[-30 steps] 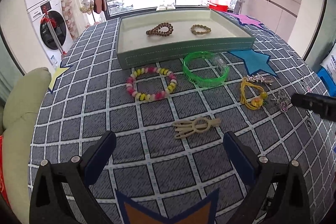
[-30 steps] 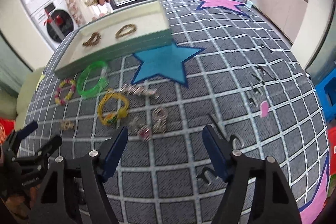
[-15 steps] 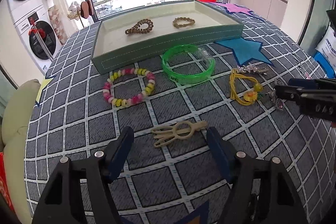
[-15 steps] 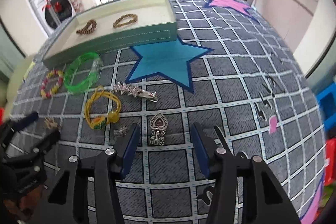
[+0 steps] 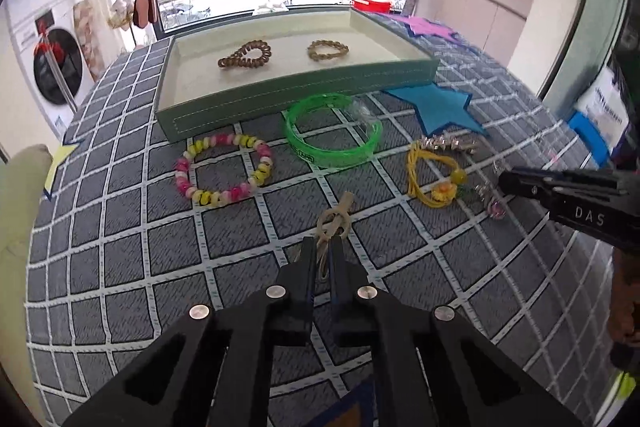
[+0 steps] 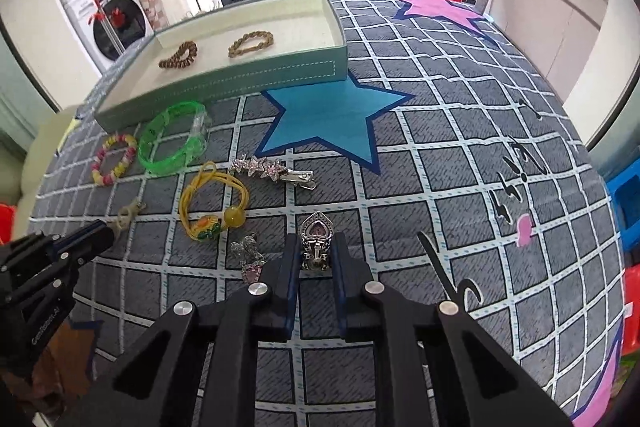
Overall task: Organize jewelry
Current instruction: 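Grasp the beige hair clip with the left tool while the right tool grasps the silver heart pendant, then carry the hair clip and heart pendant into the white tray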
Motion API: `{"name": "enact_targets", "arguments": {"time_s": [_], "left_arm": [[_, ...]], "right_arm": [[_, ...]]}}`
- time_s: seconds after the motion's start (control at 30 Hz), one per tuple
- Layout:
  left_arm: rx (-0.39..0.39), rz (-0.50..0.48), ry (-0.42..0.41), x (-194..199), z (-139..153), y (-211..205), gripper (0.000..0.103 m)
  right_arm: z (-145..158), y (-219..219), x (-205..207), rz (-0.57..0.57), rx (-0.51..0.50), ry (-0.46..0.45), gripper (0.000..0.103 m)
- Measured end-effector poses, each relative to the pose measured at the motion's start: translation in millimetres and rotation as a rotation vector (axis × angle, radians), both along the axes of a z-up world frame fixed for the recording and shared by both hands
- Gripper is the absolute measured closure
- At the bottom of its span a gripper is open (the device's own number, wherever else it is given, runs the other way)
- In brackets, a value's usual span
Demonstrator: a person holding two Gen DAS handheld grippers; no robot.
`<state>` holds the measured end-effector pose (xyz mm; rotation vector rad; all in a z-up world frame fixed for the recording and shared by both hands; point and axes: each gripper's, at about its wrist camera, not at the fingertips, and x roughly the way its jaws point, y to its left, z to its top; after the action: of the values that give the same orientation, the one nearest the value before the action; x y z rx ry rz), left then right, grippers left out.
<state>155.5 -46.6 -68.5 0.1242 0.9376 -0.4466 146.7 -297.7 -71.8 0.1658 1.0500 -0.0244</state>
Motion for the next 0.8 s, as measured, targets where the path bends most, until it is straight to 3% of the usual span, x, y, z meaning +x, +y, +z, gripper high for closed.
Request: {"name": "enact_targets", "arguments": {"time_s": [0.1,0.23,0.43,0.57,0.6,0.63,0.8], "left_arm": [[-0.056,0.011,0.010,0.2,7.3,8.1,0.083],[-0.069,0.012,-0.005,-2.6,16.2,12.5,0.083],[0.023,0.025,-0.096,-10.3,23.3,3.8,0.083],[0.009,0.022,-0.080,-7.9,23.9,4.4,0.082],[0.004,0.019,-0.074,-7.3,24.1,5.3,0.052],[0.006,0.022,-0.066,-7.2,24.1,6.2,0.000],[0.033,0.020,-0.109,-3.7,23.8,4.0,0.000]], "right_arm": [[5.7,-3.6,-2.9,-0.001,0.026,-0.013,0.086],[15.0,-6.7,-7.1,0.000,0.052,-0.037,0.086],[19.3,-7.3,-9.7,0.006,0.086,-0.045,0.086],[20.6,-8.0,-12.3,0.004,0.108,-0.049,0.086],[21.0,-8.4,-12.7,0.003,0.113,-0.051,0.086],[21.5,-8.7,-13.2,0.003,0.118,-0.053,0.086],[25.2,-10.5,-15.4,0.001,0.129,-0.065,0.086]]}}
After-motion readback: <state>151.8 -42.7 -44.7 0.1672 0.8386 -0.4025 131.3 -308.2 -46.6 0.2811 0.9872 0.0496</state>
